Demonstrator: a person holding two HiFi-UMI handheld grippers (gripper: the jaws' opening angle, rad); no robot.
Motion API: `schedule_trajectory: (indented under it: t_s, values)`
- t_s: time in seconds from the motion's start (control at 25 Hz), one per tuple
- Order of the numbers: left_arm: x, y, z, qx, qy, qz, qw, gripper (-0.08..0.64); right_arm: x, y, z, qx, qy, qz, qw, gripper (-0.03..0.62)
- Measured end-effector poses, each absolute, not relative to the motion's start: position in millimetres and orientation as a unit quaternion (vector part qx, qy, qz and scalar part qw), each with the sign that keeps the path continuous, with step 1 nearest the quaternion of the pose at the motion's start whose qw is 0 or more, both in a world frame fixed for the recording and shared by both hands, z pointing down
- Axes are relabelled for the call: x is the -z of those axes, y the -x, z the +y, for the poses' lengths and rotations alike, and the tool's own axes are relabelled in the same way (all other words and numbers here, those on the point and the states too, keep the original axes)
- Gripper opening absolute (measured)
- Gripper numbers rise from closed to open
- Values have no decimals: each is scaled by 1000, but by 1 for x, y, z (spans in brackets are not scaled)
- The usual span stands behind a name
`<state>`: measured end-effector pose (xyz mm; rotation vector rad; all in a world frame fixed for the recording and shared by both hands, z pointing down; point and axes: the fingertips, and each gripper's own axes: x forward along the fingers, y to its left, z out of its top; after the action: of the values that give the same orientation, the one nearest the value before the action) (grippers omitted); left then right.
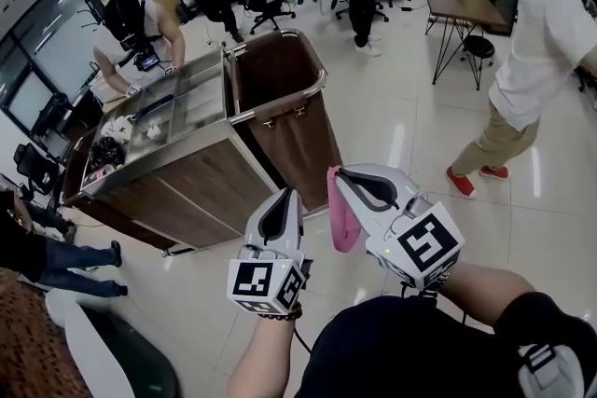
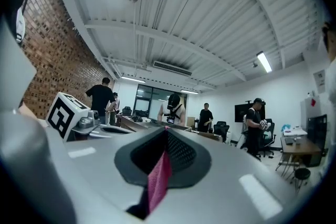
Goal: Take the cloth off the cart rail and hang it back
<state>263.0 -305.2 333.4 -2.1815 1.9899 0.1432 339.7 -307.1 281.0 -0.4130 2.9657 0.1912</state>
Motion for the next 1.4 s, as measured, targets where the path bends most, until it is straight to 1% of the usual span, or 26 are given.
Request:
schedule_trajectory:
  t_s: [0.24, 0.4, 0.48, 0.56, 0.72, 0.8, 1.0, 1.12, 1.2, 1.32, 1.4]
  values:
    - [-329, -255, -282, -51, 733, 673, 86, 3, -274, -333, -284, -57, 140, 986, 70, 5]
    - [-326, -250, -273, -50, 736, 669, 92, 3, -276, -327, -271, -26, 146, 987, 54, 5]
    - [-325, -246, -269, -49, 738, 666, 96, 3, -275, -321, -268, -40, 145, 987, 59, 5]
    - [-326, -243, -267, -51, 738, 666, 94, 3, -271, -317, -268, -80, 140, 984, 76, 5]
    - [-328, -245, -267, -45, 741, 662, 99, 3, -276, -317, -265, -39, 147, 987, 59, 5]
    - [-329, -246, -267, -44, 741, 664, 96, 3, -275, -317, -266, -58, 144, 986, 68, 5]
    - [-329, -242, -267, -48, 740, 665, 91, 3, -276, -315, -266, -45, 144, 987, 63, 5]
    - [-331, -240, -268, -51, 742, 663, 90, 3, -277, -314, -271, -75, 140, 984, 76, 5]
    - [-331, -240, -269, -50, 742, 662, 90, 3, -279, -314, -269, -40, 145, 987, 59, 5]
    - [-330, -241, -269, -49, 741, 663, 88, 3, -276, -315, -271, -54, 143, 986, 65, 5]
    - [-331, -241, -269, -50, 740, 665, 84, 3, -277, -317, -270, -36, 146, 987, 57, 5]
